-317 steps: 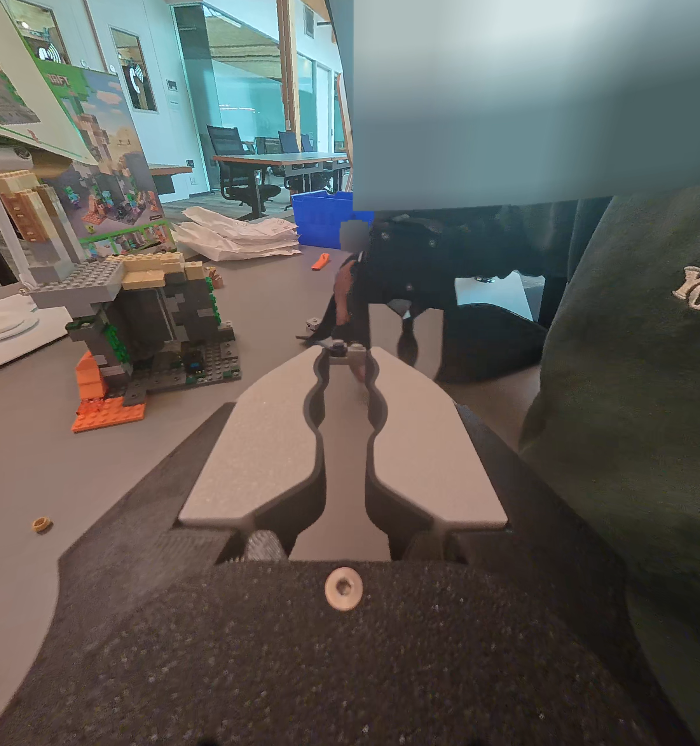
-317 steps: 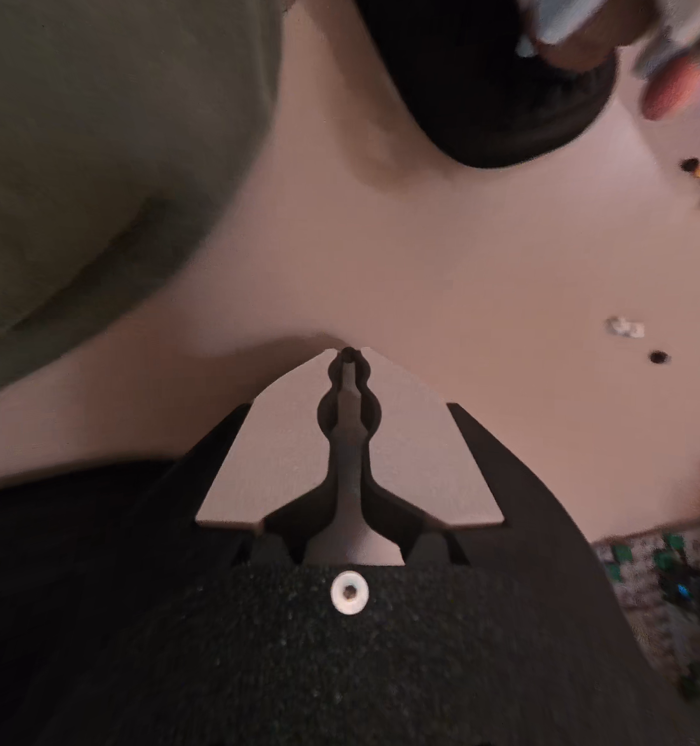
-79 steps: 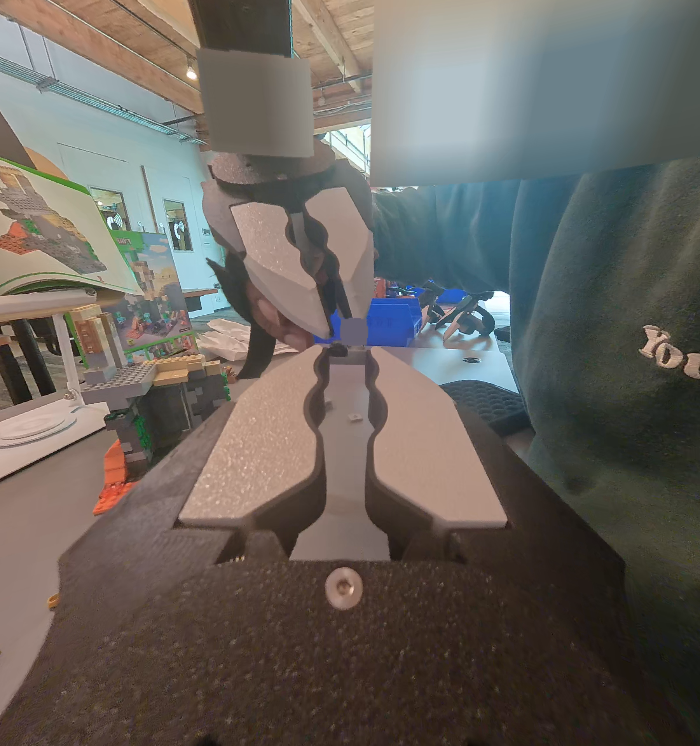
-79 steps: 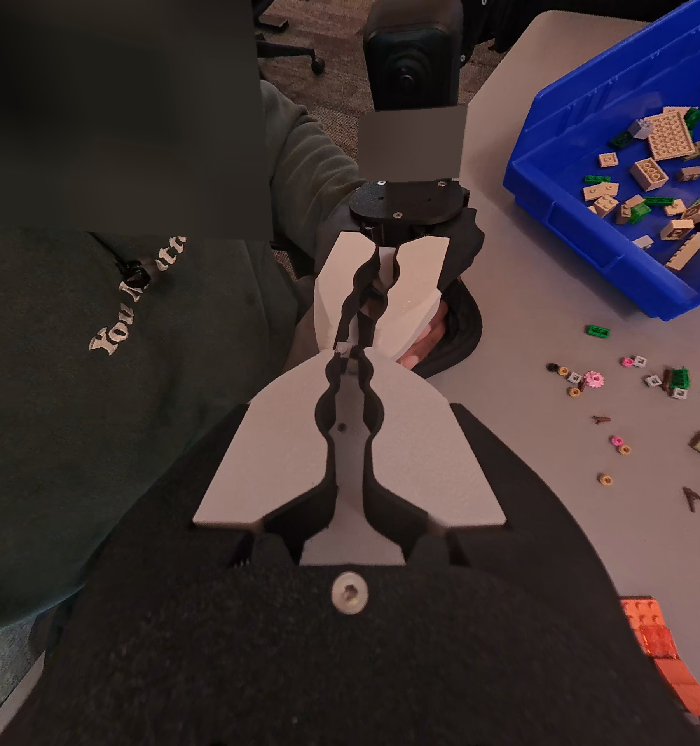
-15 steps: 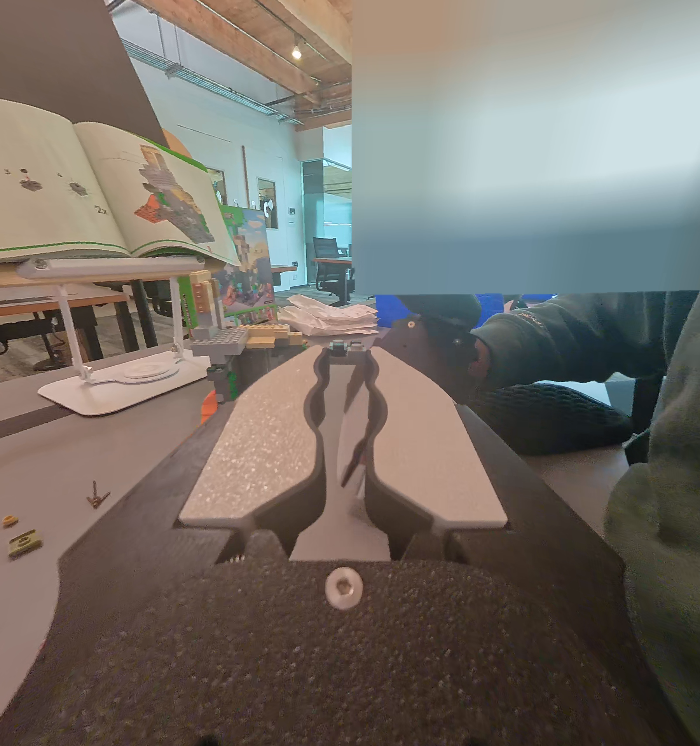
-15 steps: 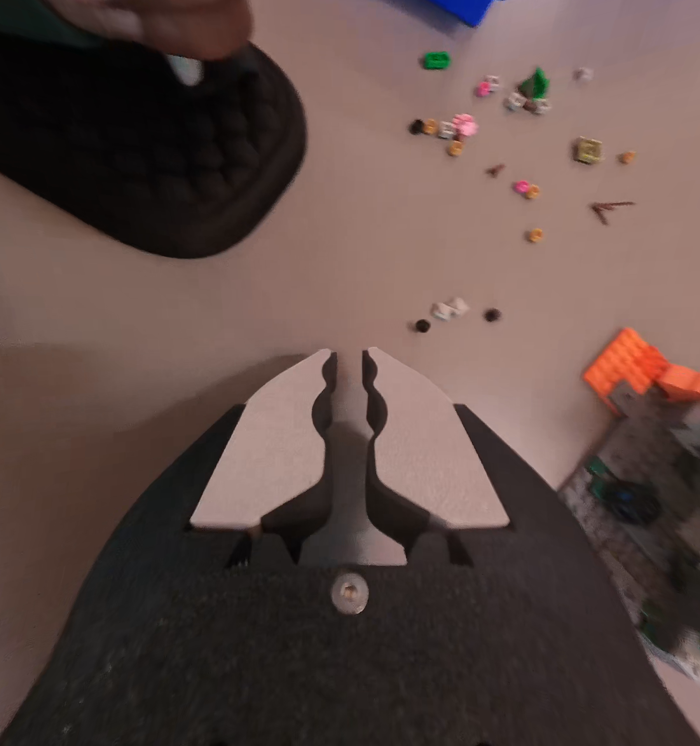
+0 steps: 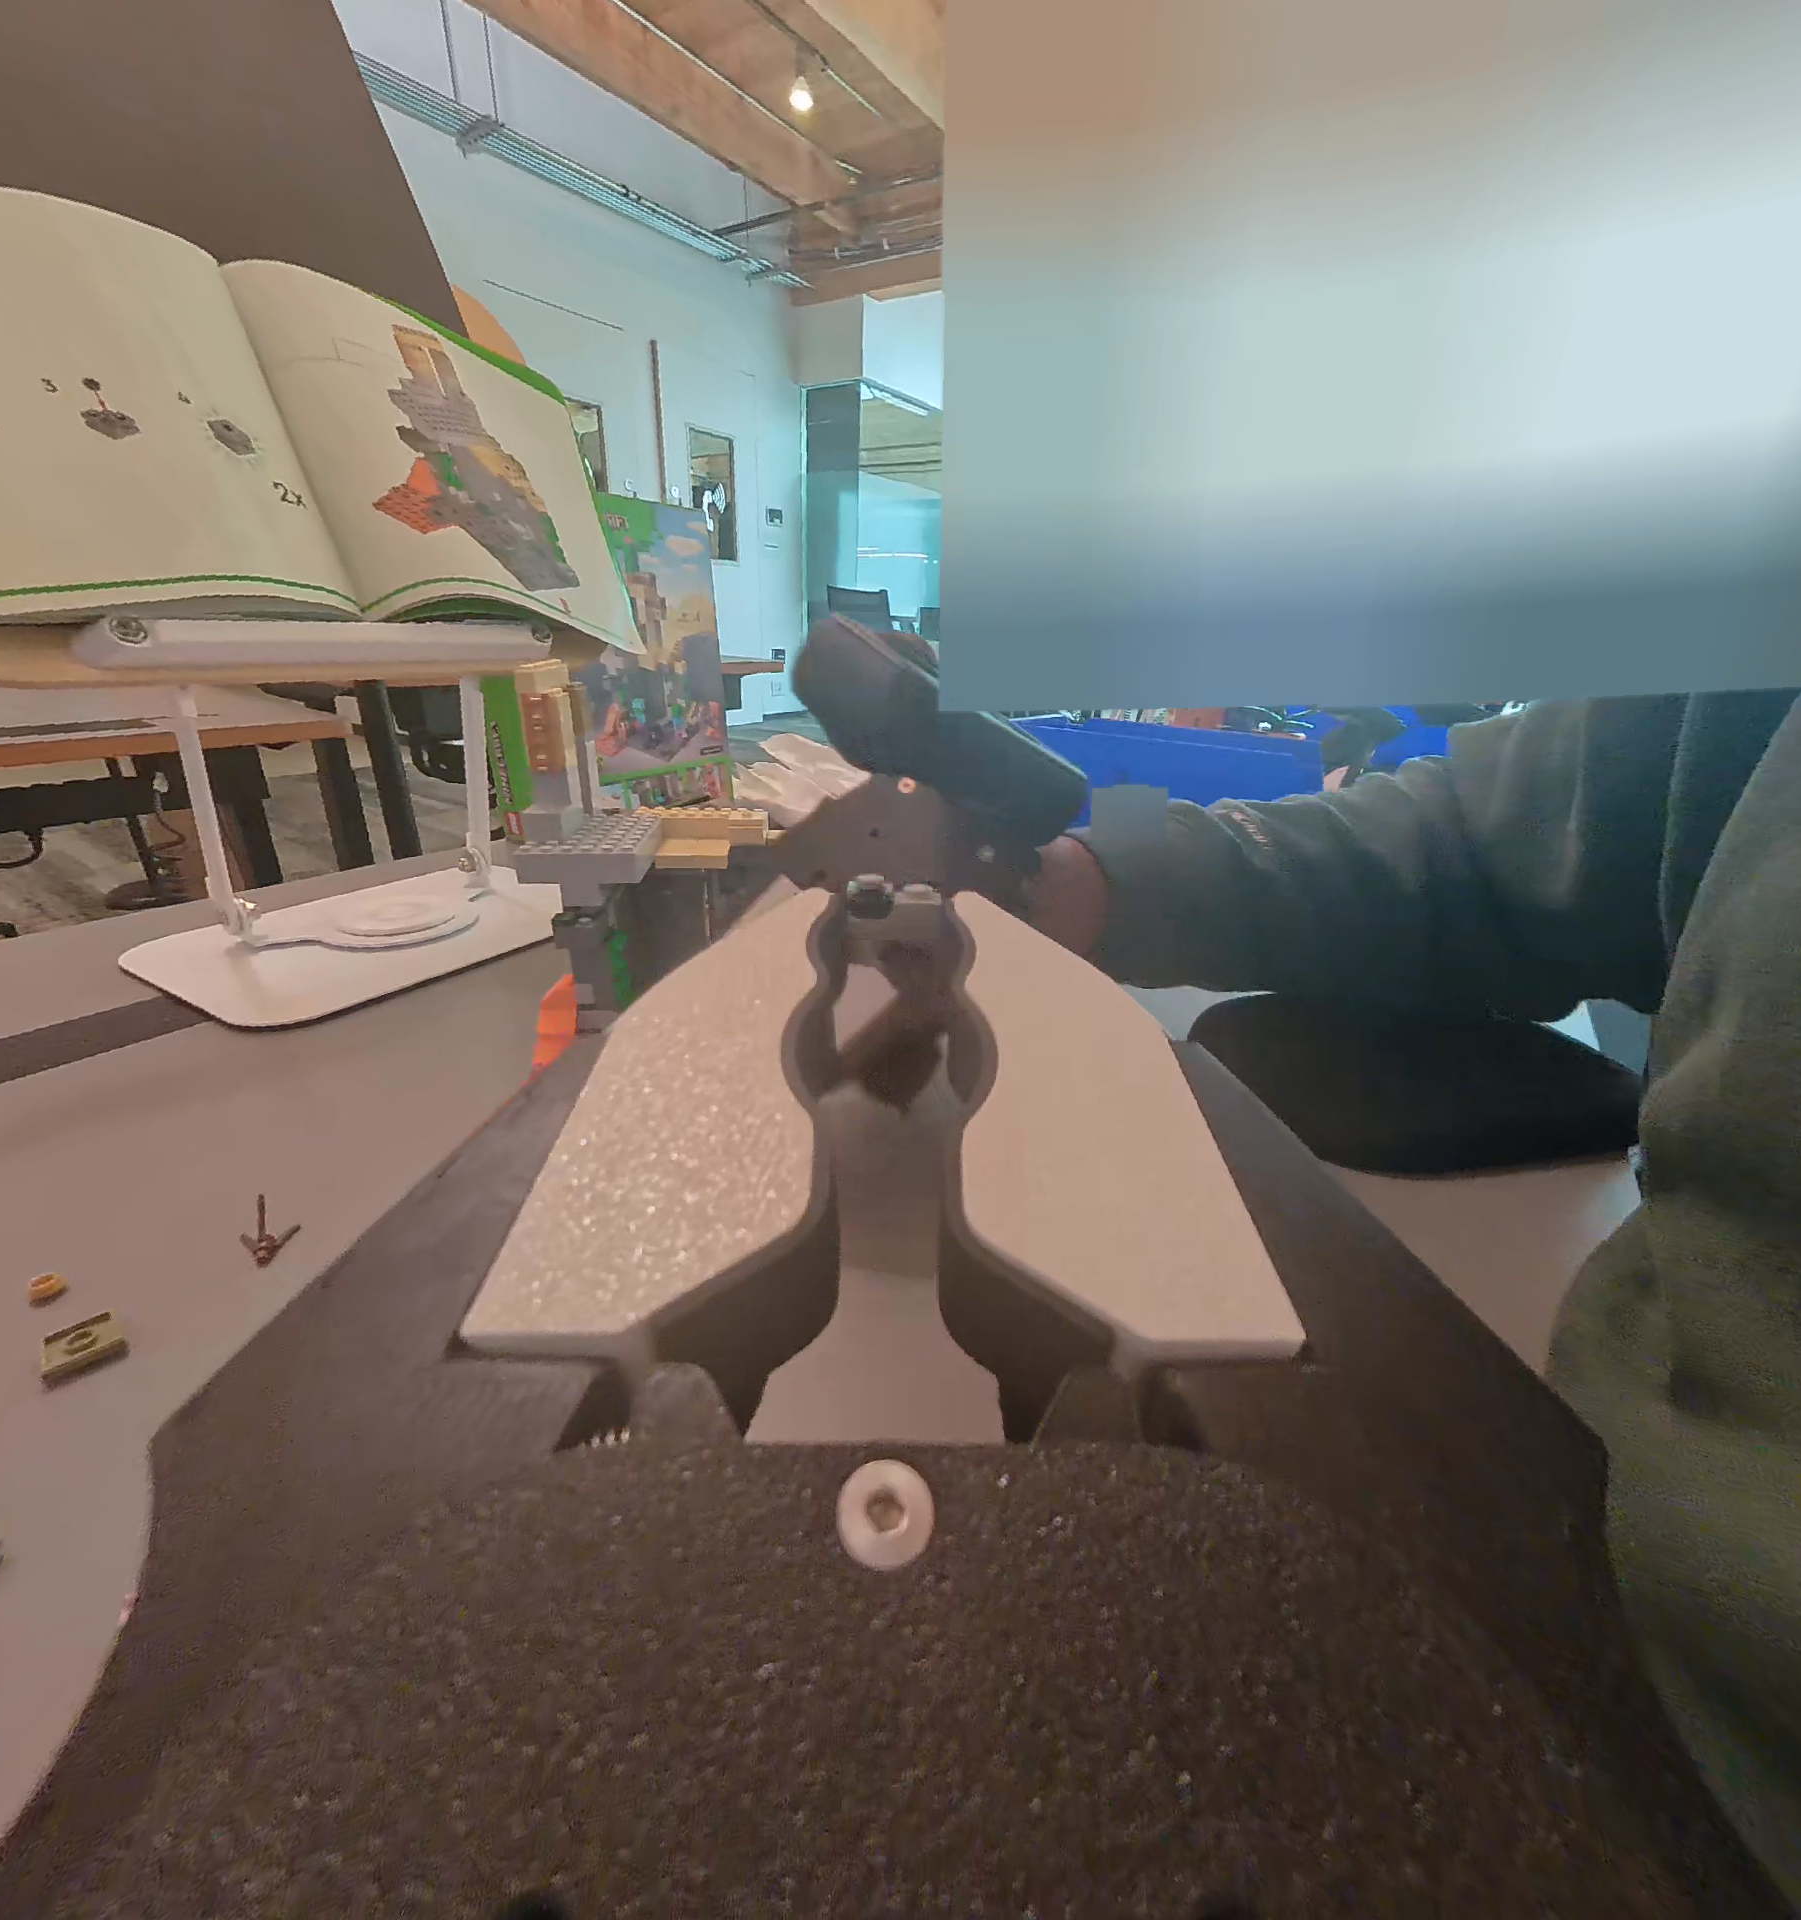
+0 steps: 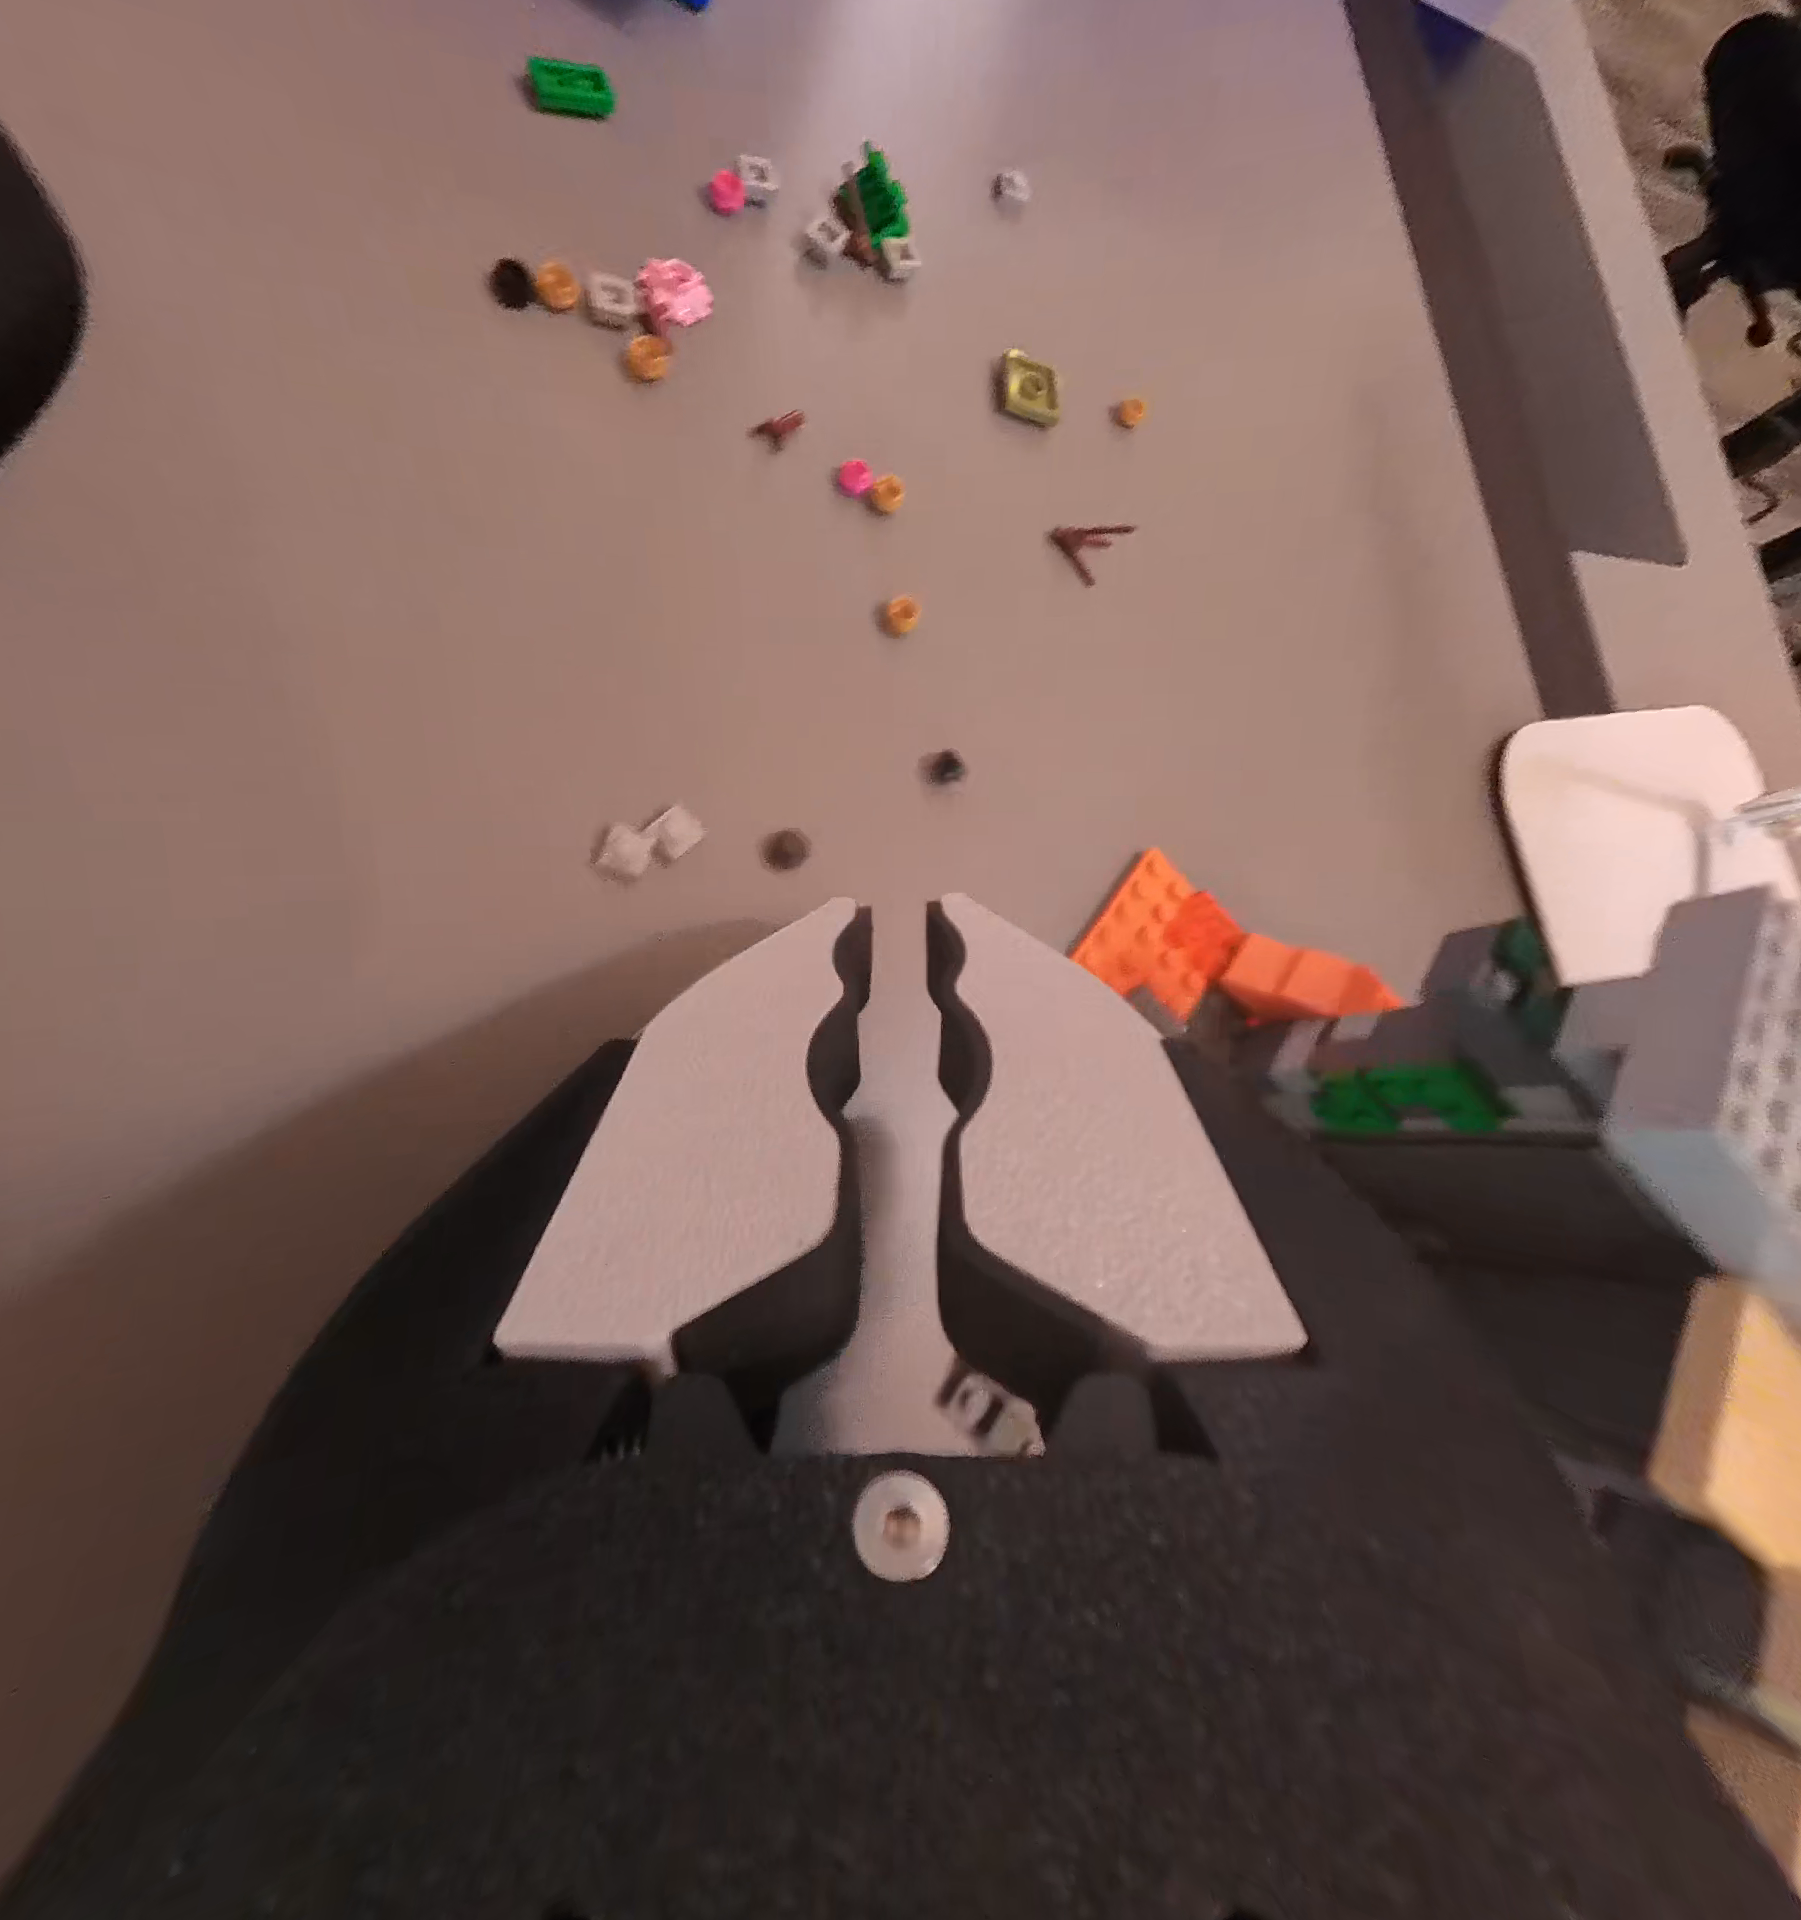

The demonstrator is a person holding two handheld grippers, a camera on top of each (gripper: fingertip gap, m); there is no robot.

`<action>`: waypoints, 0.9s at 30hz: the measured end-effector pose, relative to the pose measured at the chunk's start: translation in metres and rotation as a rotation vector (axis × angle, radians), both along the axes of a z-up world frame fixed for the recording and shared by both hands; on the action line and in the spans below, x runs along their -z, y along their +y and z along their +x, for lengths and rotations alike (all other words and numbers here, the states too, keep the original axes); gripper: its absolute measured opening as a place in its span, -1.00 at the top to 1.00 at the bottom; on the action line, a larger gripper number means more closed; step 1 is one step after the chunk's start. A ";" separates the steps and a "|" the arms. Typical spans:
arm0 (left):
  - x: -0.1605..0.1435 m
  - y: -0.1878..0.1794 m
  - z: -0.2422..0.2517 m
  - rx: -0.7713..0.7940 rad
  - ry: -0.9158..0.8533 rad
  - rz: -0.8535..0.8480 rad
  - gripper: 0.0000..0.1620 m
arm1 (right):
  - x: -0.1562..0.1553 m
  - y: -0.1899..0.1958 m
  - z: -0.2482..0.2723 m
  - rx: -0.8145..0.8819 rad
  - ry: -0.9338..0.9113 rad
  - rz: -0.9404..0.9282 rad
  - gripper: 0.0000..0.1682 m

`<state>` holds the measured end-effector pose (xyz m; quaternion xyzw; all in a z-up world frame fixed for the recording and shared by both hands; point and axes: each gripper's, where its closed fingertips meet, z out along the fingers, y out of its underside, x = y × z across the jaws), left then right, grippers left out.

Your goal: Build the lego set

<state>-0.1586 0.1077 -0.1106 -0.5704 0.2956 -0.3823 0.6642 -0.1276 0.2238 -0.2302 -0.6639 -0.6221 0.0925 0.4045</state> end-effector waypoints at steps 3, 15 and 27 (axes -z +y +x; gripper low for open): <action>0.001 -0.001 0.001 0.011 0.001 -0.008 0.80 | -0.008 0.013 -0.018 -0.018 0.007 0.002 0.90; 0.005 -0.006 0.005 0.040 0.028 -0.001 0.80 | 0.019 0.024 -0.041 -0.050 -0.091 -0.086 0.86; 0.005 -0.006 0.006 0.046 0.030 -0.005 0.80 | 0.020 0.017 -0.052 -0.147 -0.137 -0.016 0.92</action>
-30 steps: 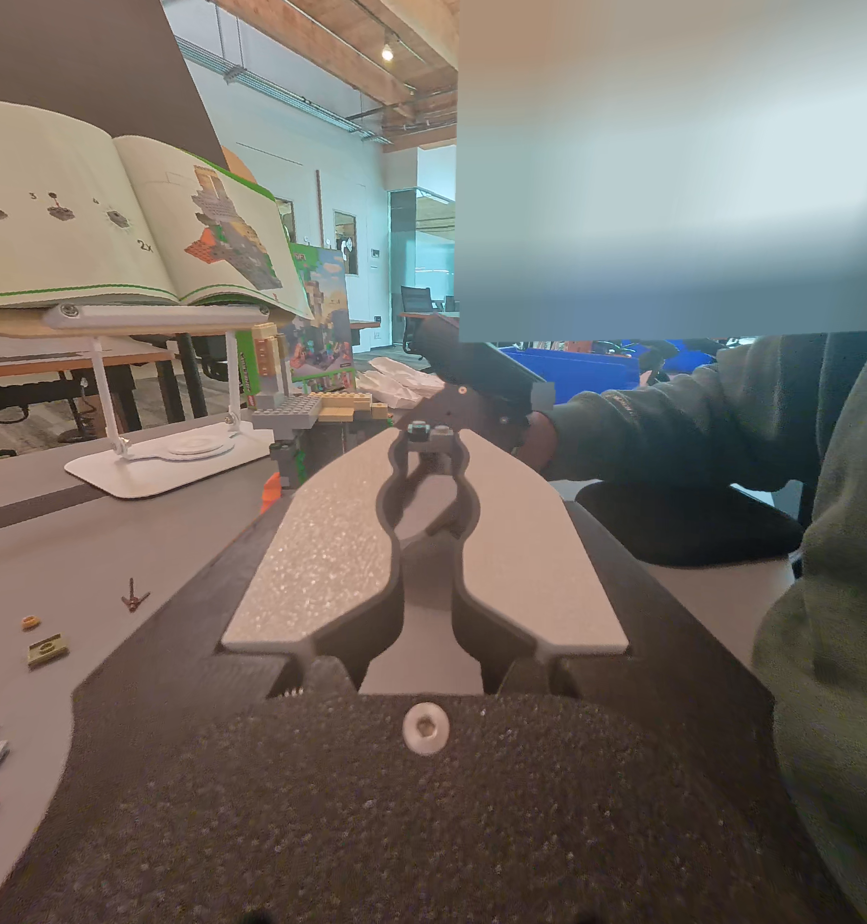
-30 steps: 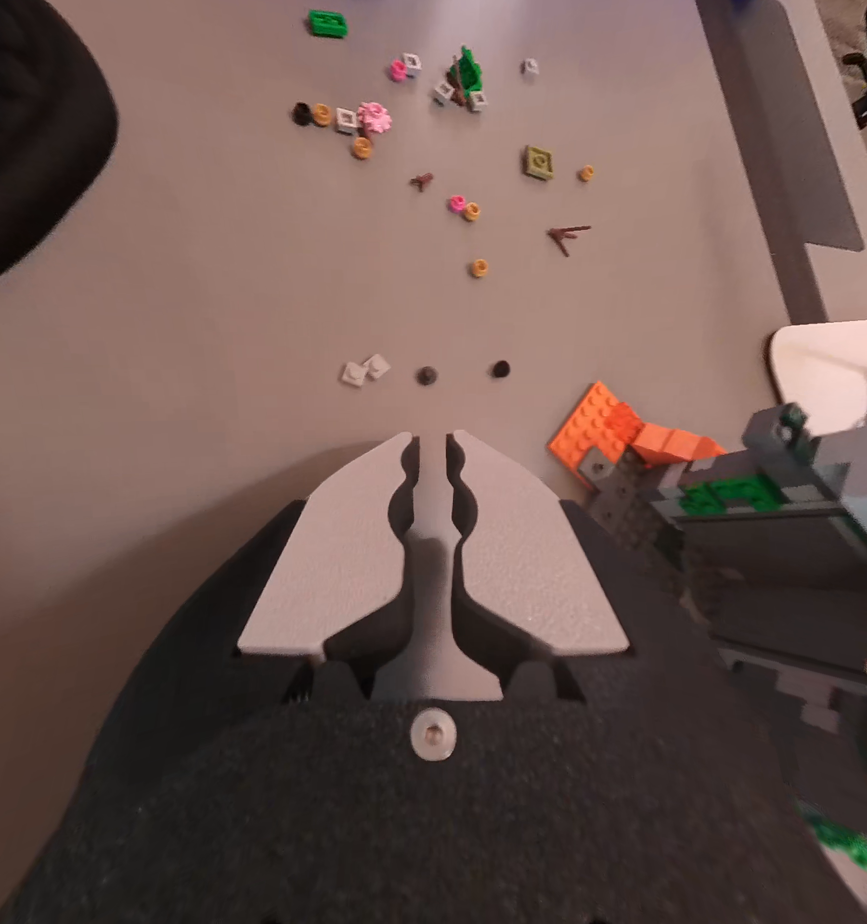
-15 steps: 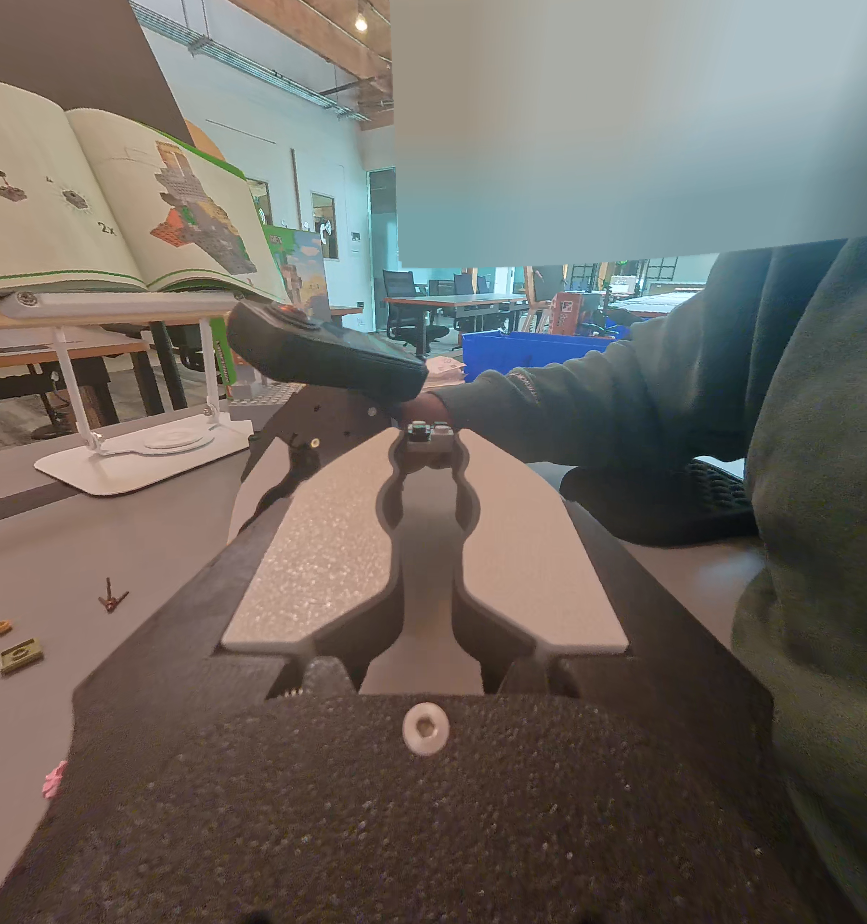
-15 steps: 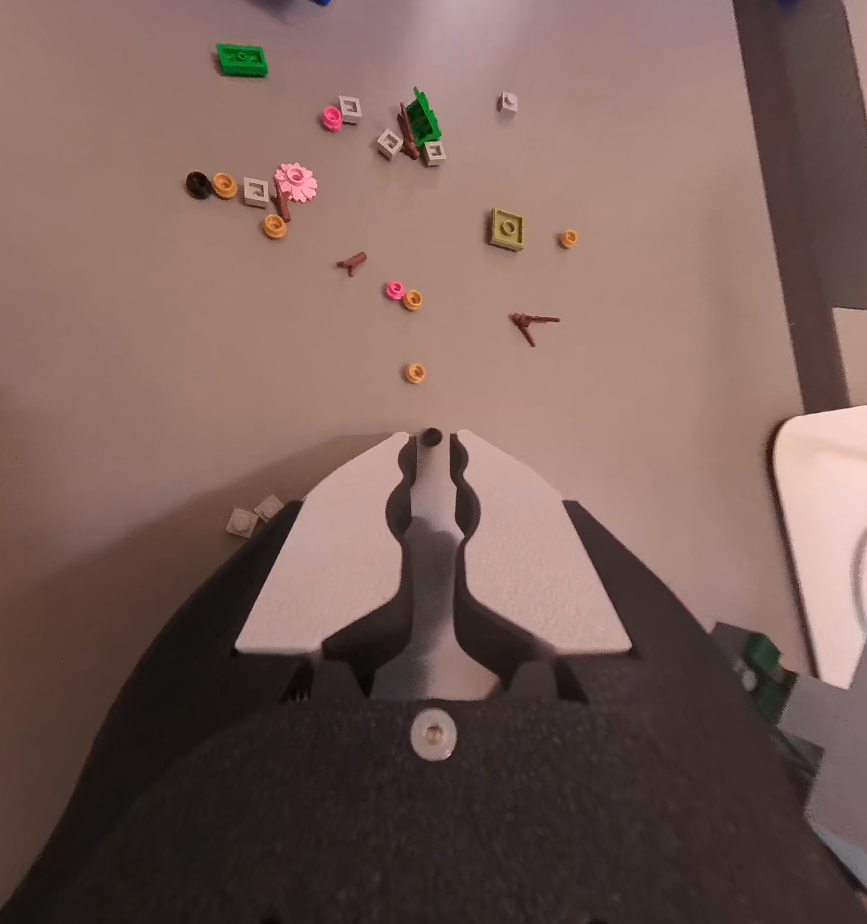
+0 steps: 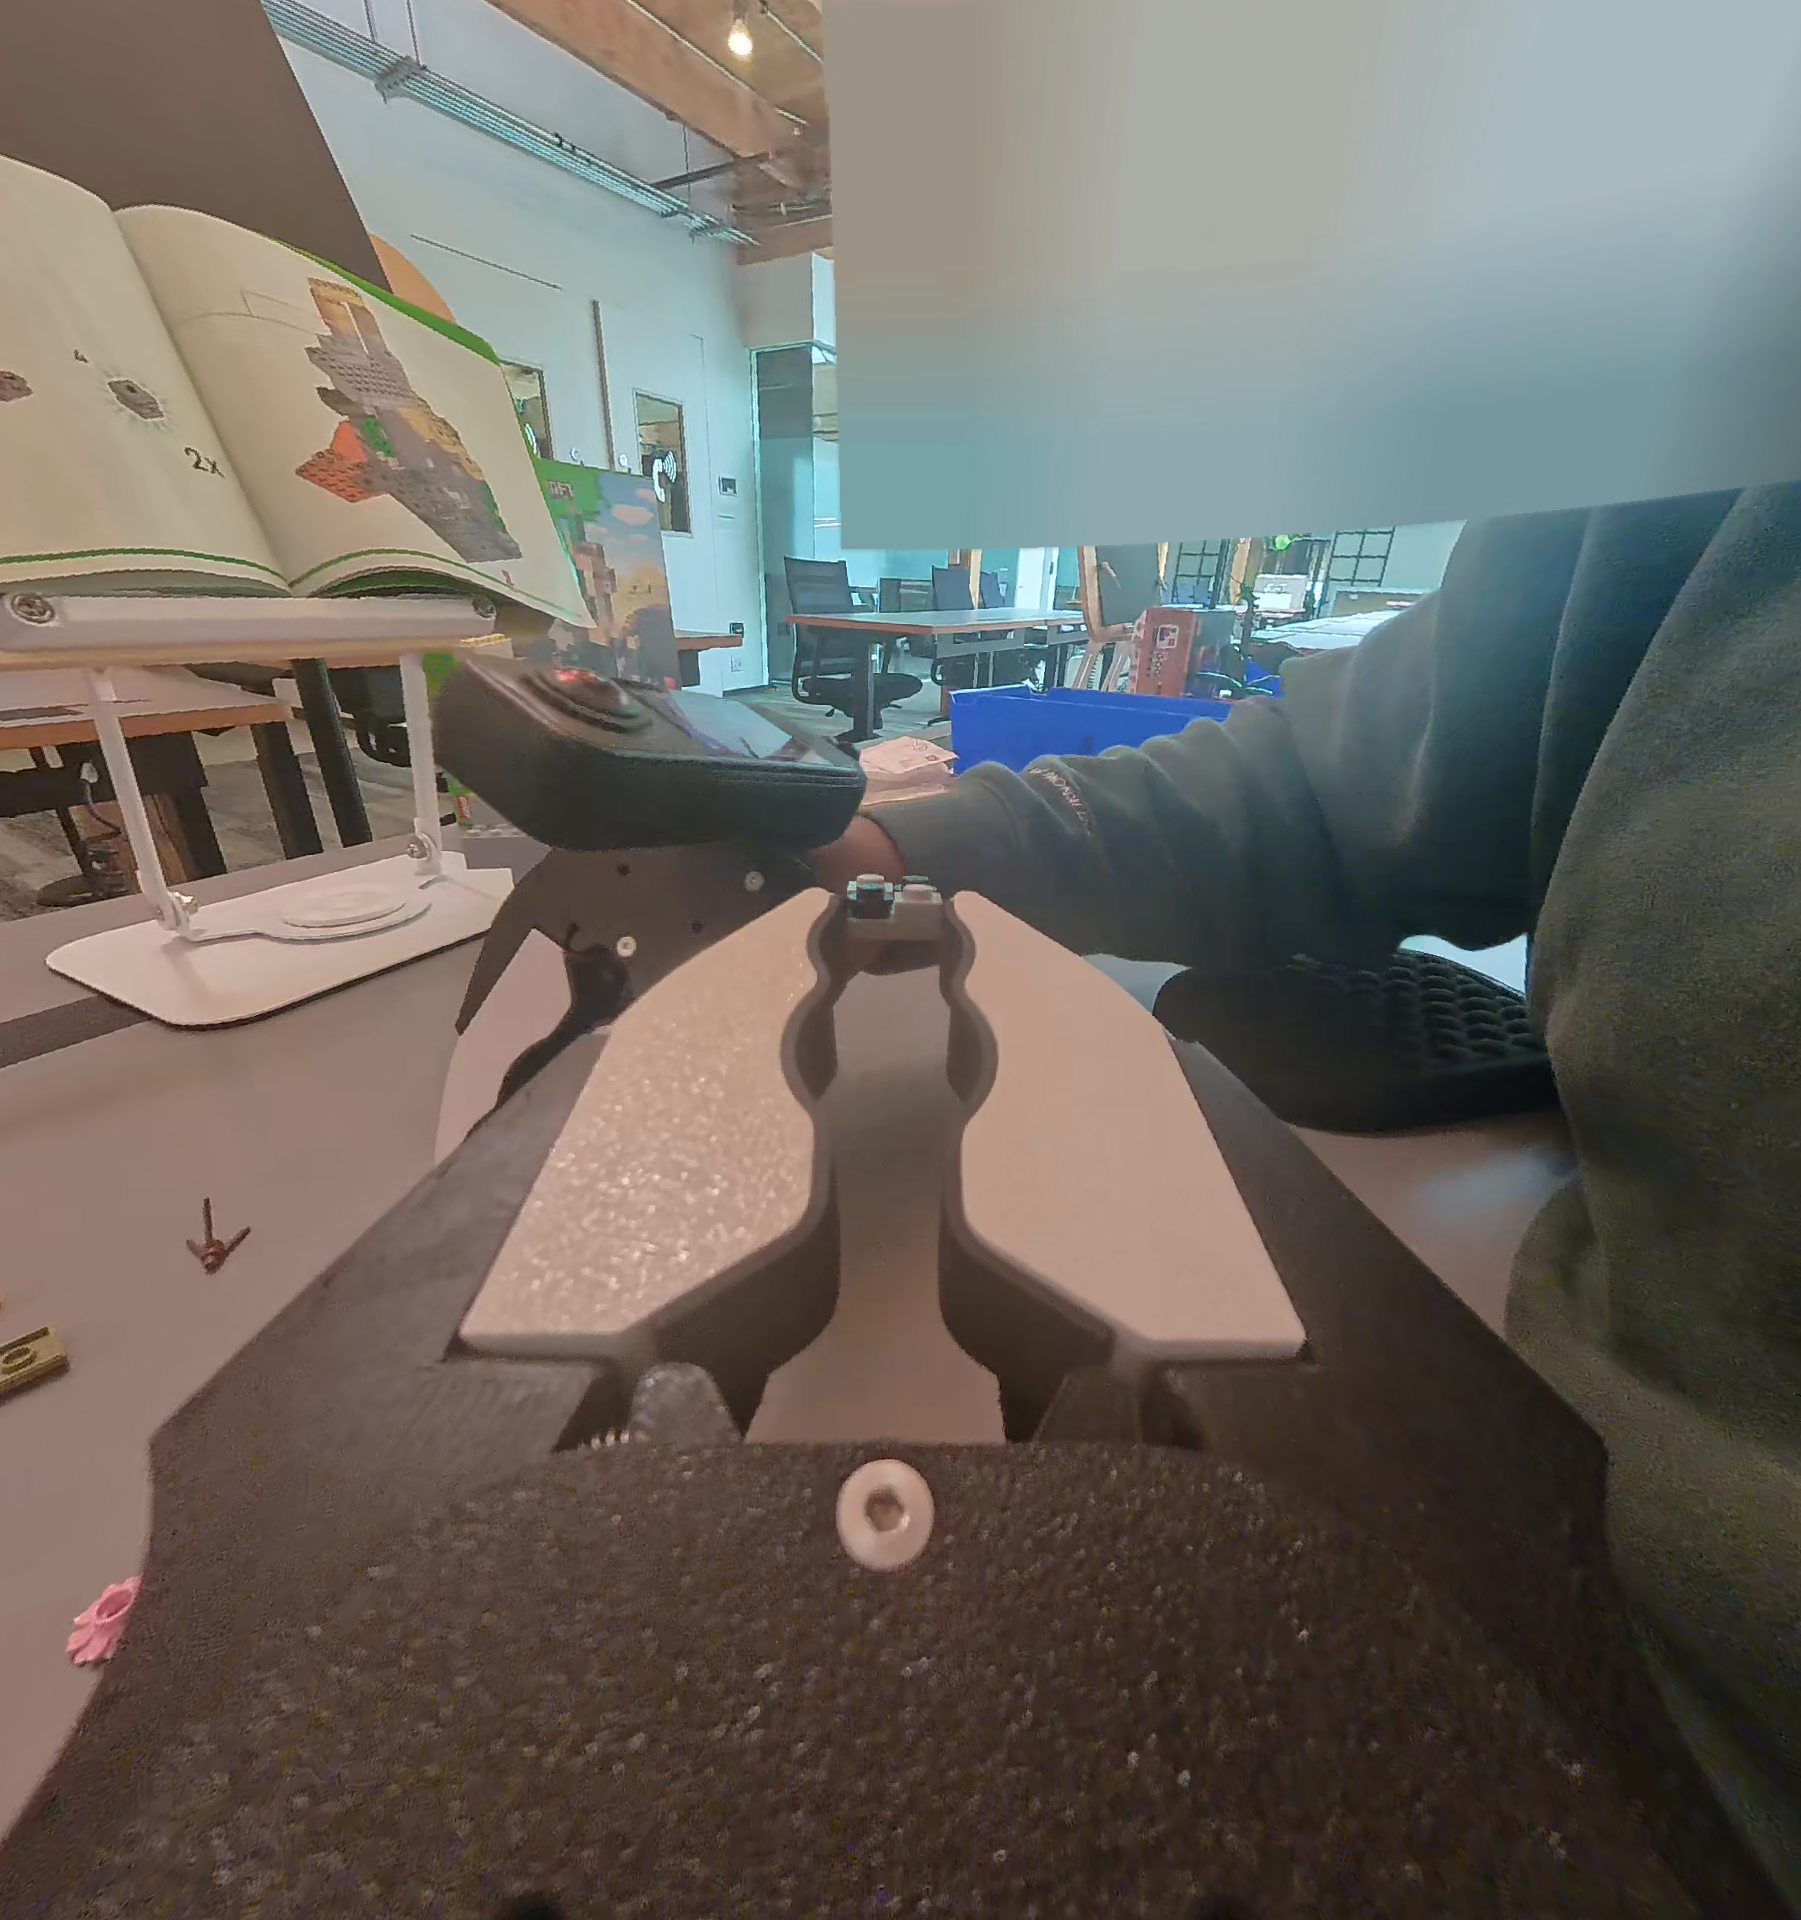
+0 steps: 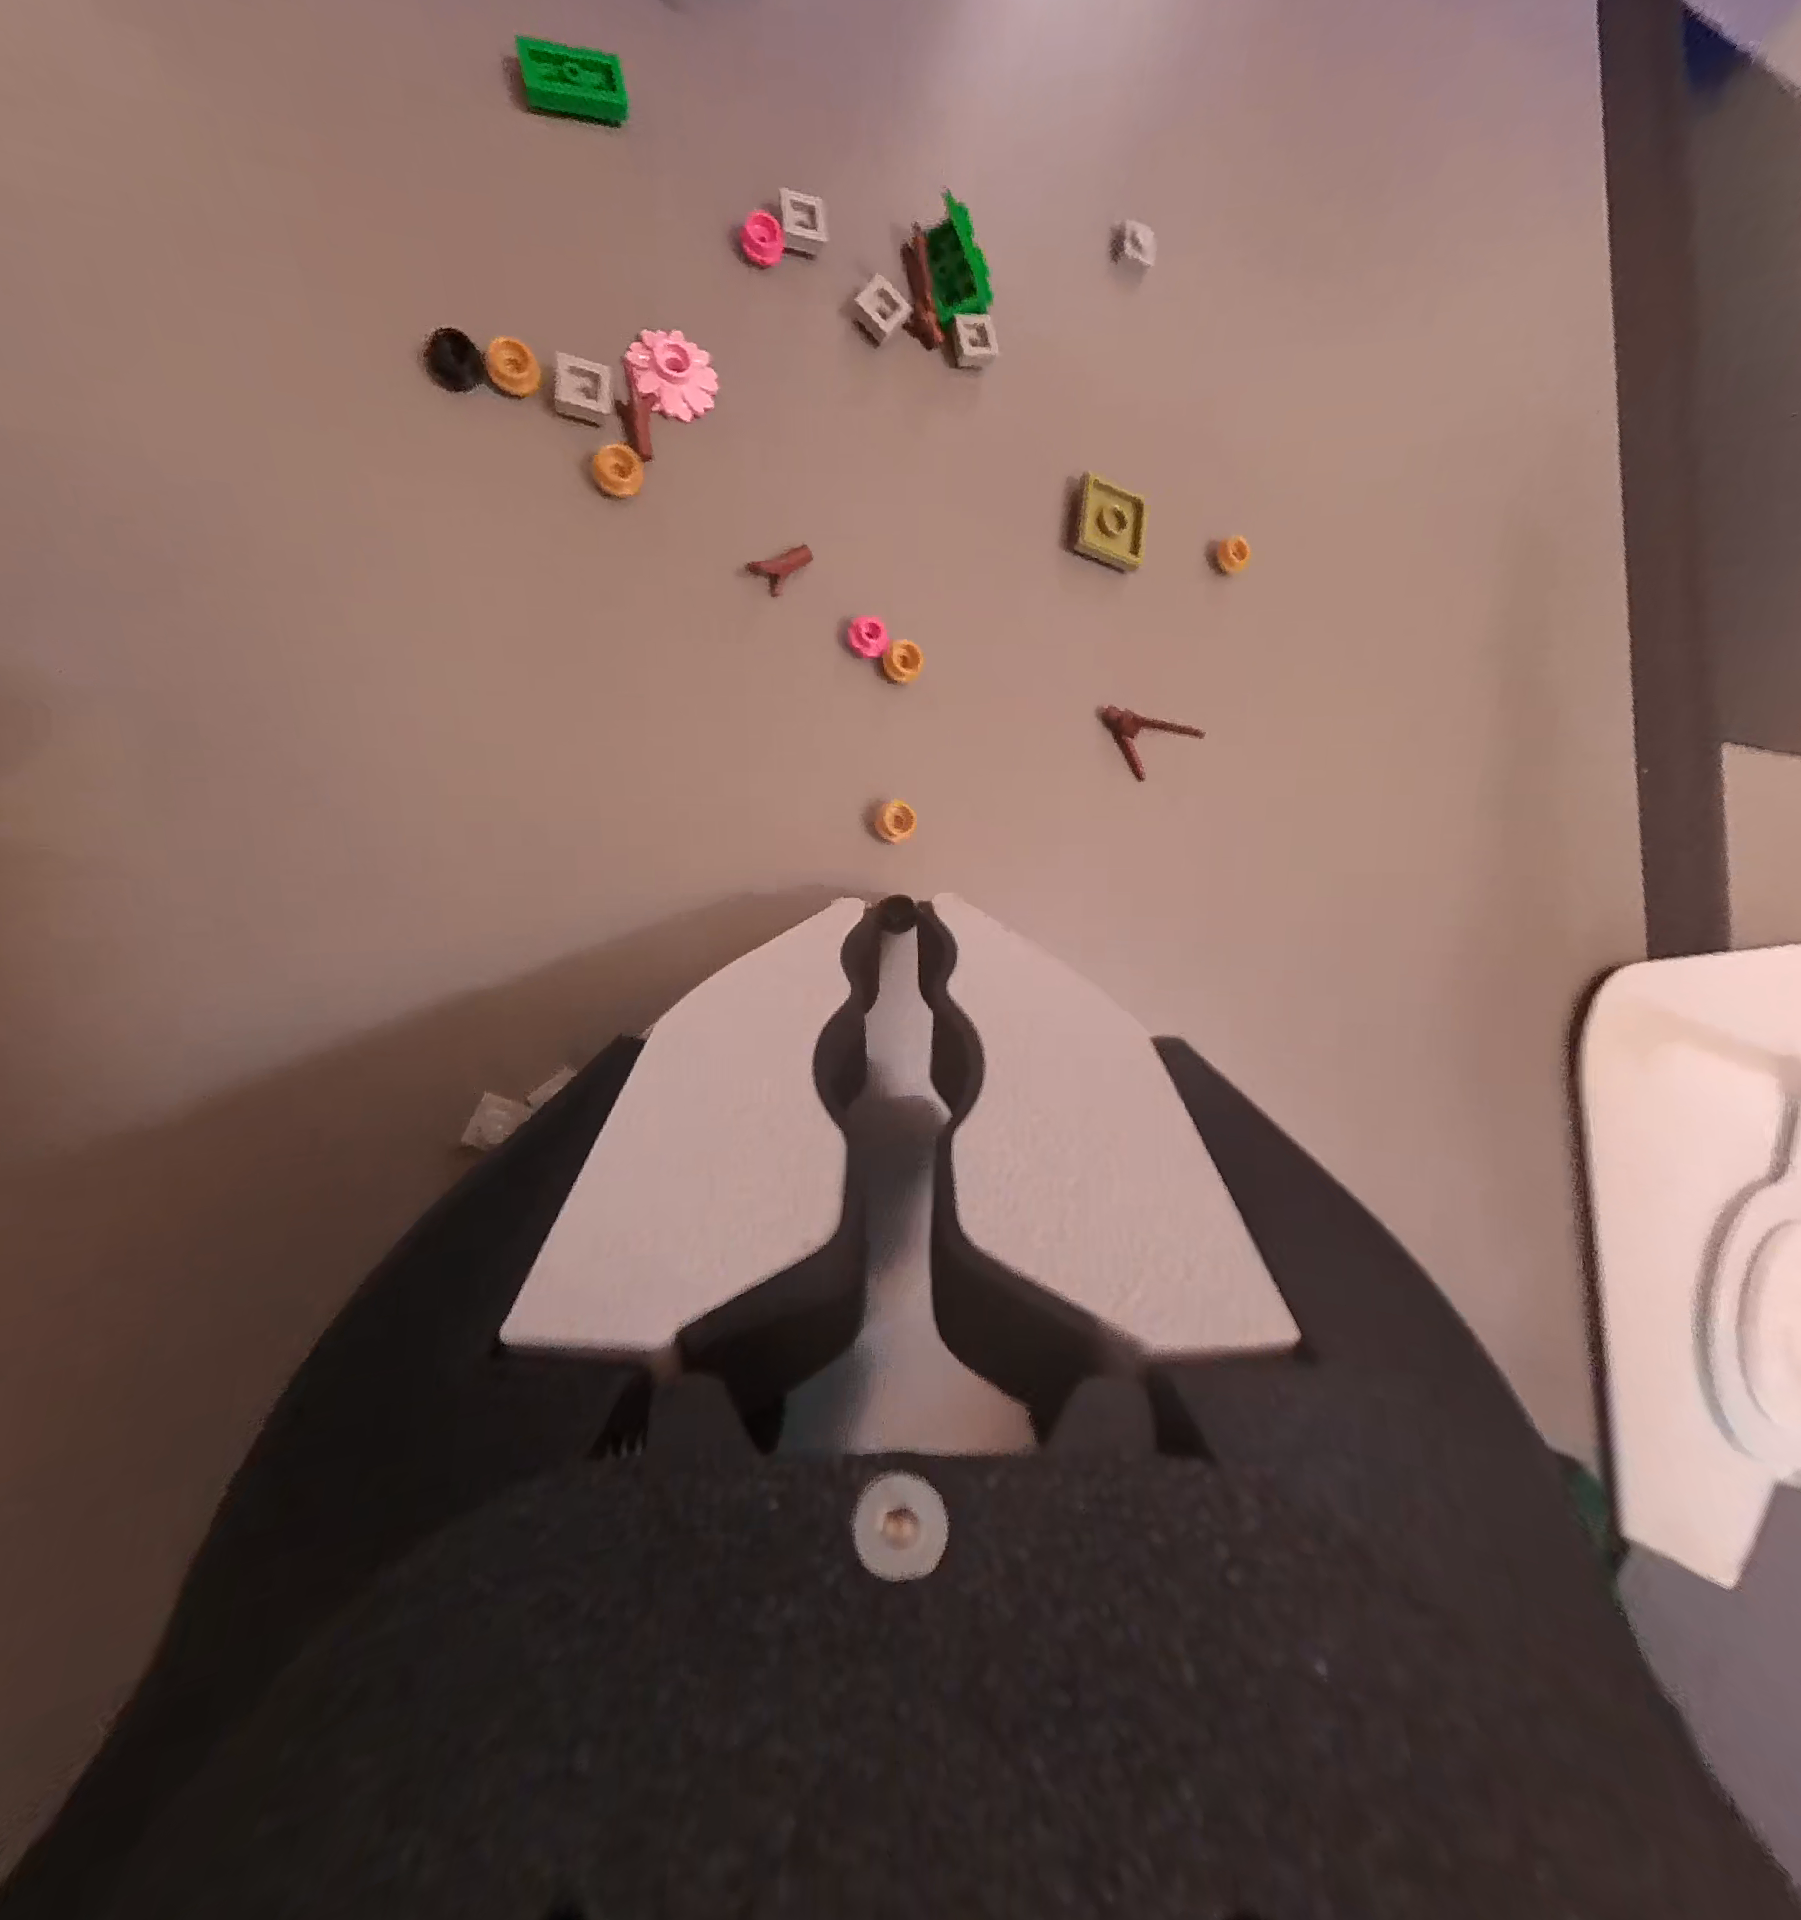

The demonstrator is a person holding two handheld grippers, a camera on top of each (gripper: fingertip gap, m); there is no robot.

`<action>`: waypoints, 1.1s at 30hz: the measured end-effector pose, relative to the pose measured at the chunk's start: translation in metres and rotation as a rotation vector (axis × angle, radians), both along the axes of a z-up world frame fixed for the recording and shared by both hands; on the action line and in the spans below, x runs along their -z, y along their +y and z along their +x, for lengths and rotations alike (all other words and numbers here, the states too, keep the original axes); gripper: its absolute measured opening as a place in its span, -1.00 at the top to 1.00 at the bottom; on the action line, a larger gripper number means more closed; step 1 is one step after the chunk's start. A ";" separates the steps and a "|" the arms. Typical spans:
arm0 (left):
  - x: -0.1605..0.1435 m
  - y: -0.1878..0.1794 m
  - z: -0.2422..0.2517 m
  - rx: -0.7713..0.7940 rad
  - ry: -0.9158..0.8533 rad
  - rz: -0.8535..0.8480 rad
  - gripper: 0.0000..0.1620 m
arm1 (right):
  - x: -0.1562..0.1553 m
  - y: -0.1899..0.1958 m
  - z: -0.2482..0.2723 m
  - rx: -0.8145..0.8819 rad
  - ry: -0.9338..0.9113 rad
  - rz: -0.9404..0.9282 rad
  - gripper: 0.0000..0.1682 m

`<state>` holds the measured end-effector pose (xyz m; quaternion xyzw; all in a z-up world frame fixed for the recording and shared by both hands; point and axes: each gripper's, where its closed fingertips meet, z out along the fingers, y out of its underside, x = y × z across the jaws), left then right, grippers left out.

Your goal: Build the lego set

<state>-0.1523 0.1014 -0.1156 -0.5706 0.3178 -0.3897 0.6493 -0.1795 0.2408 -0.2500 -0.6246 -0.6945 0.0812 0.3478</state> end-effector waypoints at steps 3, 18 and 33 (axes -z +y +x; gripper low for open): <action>0.000 0.000 0.000 0.002 0.001 -0.001 0.80 | -0.003 -0.012 -0.003 -0.146 -0.042 0.087 0.92; 0.000 -0.015 0.010 0.090 0.018 0.026 0.80 | -0.014 -0.063 0.014 -0.458 -0.059 -0.053 0.85; 0.006 -0.028 0.021 0.177 0.063 0.040 0.80 | -0.004 -0.048 0.021 -0.285 -0.033 -0.101 0.91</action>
